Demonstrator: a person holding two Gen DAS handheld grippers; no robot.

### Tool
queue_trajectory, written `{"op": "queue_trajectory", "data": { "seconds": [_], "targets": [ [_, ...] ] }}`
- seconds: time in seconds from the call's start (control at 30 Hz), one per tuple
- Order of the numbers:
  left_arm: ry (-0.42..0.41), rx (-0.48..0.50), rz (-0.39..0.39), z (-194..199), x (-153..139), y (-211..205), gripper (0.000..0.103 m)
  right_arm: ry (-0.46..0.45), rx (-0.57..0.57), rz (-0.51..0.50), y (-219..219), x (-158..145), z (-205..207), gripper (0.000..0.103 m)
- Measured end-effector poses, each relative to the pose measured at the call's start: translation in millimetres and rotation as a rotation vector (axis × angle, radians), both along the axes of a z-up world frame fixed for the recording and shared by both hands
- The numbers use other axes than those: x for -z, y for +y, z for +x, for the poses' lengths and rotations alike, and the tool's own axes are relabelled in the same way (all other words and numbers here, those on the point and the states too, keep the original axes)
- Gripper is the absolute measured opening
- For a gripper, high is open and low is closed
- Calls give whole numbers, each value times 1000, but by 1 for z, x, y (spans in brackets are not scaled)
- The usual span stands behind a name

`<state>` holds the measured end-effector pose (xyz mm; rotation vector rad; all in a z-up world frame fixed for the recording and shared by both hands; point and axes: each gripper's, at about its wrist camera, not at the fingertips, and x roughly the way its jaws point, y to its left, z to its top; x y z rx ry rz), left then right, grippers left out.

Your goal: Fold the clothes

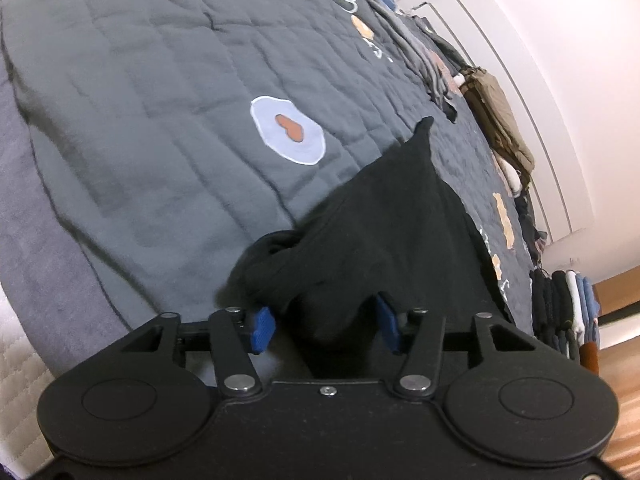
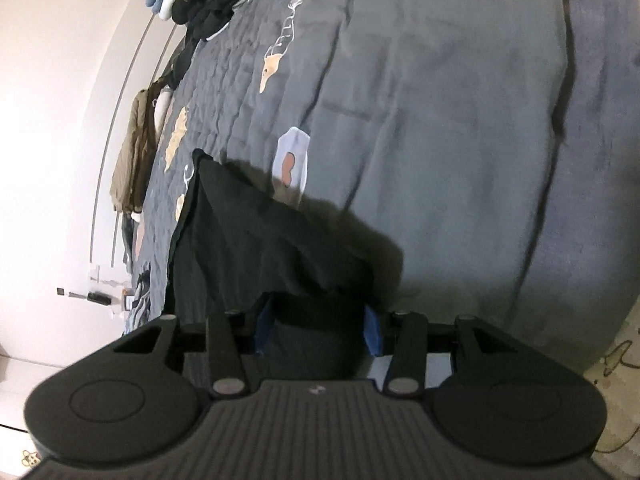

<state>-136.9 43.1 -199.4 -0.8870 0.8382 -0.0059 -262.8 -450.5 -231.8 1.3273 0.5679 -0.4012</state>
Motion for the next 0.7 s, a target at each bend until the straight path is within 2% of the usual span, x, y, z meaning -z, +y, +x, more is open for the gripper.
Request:
{"op": "queue_trajectory", "data": {
  "seconds": [0.03,0.07,0.17,0.3,0.37,0.47,0.53,0.6,0.67,0.7],
  "targets": [
    [-8,-2,5,-1,-1,0,30,-13,5,-11,0,-2,-1,37],
    [-17,-3,10,-2,-3,1,23,-26,9,-21,1,-4,-1,27],
    [-28,-21,9,-6,-4,6,13,-83,40,-46,1,-12,-7,19],
    [-65,-51,0,-16,-17,17,10,-160,100,-38,-5,-24,-22,14],
    [-68,-55,-6,-23,-23,24,9,-169,115,-32,-8,-28,-26,14],
    [-42,-22,2,-27,-21,27,9,-138,118,-24,-11,-27,-31,14],
    [-32,17,34,-25,-18,21,10,-90,88,-16,-13,-22,-29,14],
    [-41,17,34,-24,-18,18,18,-56,58,-21,-13,-19,-26,15],
    [-53,14,38,-22,-18,16,48,-37,51,-47,-10,-20,-26,17],
    [-58,5,45,-20,-17,14,53,-31,46,-59,-8,-21,-25,17]
  ]
}}
